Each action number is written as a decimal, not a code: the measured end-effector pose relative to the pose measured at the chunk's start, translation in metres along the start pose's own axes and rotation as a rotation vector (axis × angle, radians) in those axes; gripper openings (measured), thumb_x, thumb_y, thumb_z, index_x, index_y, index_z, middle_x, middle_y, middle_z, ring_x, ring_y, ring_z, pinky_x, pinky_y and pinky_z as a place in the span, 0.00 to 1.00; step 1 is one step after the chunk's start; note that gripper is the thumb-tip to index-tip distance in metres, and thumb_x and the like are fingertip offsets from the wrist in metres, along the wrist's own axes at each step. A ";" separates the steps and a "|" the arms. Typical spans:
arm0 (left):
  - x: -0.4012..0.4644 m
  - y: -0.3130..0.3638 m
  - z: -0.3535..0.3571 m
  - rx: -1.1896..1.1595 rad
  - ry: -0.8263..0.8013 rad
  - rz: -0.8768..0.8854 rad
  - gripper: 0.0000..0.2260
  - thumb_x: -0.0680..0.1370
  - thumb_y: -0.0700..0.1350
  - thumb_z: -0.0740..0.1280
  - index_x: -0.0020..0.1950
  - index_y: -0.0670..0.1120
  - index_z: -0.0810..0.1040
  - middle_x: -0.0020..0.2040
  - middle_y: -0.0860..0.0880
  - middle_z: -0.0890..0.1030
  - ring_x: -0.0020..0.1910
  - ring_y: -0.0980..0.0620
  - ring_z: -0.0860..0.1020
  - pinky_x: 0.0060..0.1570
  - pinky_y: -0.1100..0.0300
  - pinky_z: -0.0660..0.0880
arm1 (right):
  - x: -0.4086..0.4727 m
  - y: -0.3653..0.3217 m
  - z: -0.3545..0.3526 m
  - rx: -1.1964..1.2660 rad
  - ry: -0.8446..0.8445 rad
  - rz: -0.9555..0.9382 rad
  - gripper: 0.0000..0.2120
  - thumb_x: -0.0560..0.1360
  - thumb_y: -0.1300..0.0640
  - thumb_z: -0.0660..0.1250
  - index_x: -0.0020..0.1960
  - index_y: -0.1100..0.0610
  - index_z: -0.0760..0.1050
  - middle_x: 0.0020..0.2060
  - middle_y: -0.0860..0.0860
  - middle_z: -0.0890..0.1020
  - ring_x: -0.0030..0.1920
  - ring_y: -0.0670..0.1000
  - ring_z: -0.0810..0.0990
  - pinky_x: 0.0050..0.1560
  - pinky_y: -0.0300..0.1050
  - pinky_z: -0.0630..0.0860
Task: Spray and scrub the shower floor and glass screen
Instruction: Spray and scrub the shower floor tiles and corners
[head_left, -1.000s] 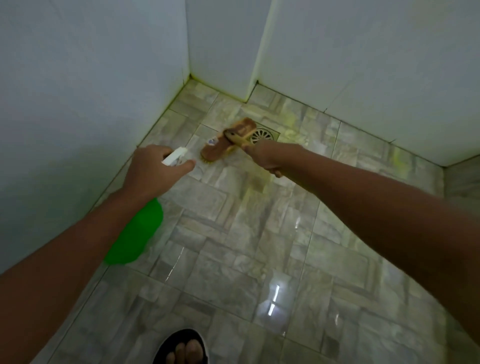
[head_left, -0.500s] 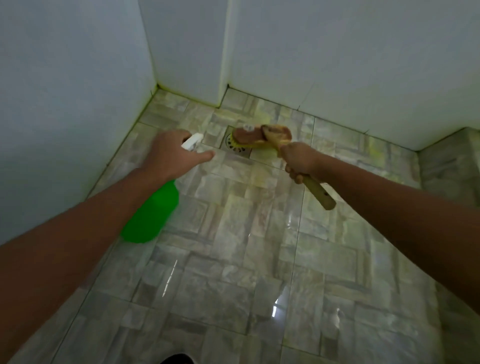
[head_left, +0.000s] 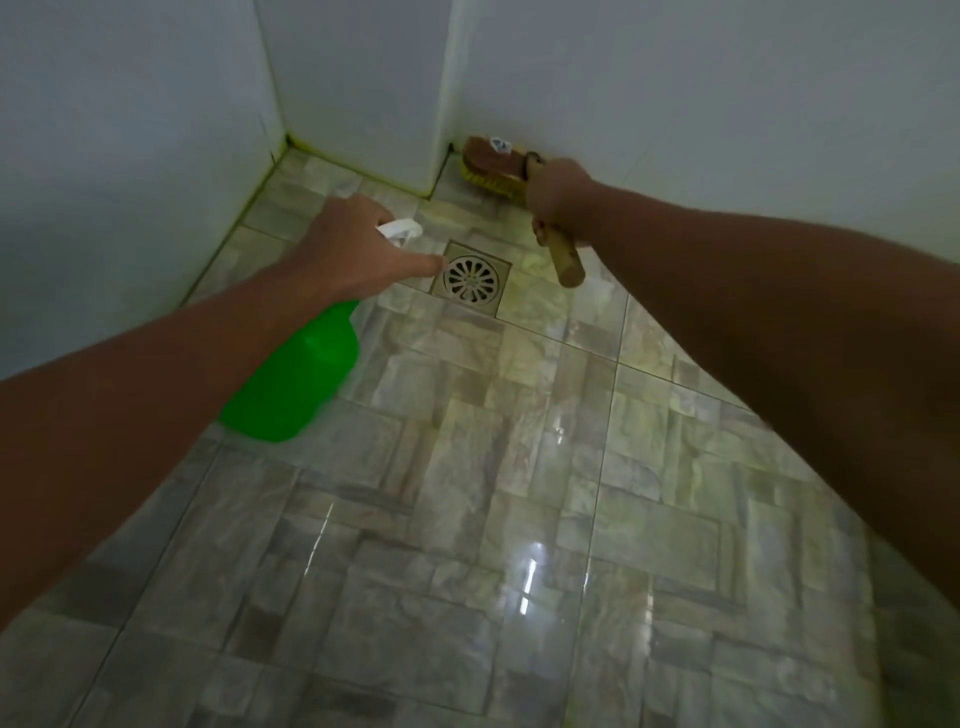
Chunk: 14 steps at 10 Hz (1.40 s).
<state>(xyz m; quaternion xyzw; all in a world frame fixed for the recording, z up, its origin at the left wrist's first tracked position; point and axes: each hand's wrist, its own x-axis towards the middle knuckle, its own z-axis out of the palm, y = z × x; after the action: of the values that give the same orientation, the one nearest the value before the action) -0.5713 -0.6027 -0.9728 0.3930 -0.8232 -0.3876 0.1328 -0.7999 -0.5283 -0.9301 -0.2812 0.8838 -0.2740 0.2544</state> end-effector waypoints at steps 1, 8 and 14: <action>0.005 -0.002 0.003 -0.001 -0.051 -0.005 0.31 0.66 0.62 0.82 0.30 0.47 0.62 0.30 0.50 0.71 0.29 0.50 0.70 0.33 0.58 0.64 | 0.000 -0.016 -0.004 -0.301 -0.087 0.041 0.08 0.78 0.68 0.60 0.42 0.62 0.75 0.34 0.54 0.76 0.37 0.55 0.78 0.37 0.45 0.77; -0.021 -0.011 -0.011 -0.063 -0.024 0.031 0.29 0.68 0.59 0.81 0.27 0.49 0.63 0.28 0.50 0.64 0.28 0.52 0.64 0.35 0.57 0.61 | -0.018 -0.003 0.004 -0.694 -0.211 0.054 0.15 0.71 0.70 0.66 0.58 0.68 0.76 0.46 0.60 0.82 0.38 0.55 0.78 0.37 0.46 0.73; -0.096 -0.007 0.003 0.088 -0.087 0.079 0.30 0.68 0.63 0.79 0.31 0.39 0.71 0.27 0.47 0.68 0.27 0.50 0.66 0.31 0.56 0.60 | -0.185 0.087 -0.005 -0.095 -0.182 0.181 0.15 0.83 0.49 0.52 0.52 0.60 0.70 0.36 0.60 0.78 0.25 0.55 0.75 0.21 0.42 0.72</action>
<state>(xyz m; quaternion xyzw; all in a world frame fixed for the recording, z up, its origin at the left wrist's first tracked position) -0.5059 -0.5319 -0.9713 0.3483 -0.8593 -0.3624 0.0946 -0.7026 -0.3489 -0.9260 -0.2355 0.8909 -0.1812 0.3435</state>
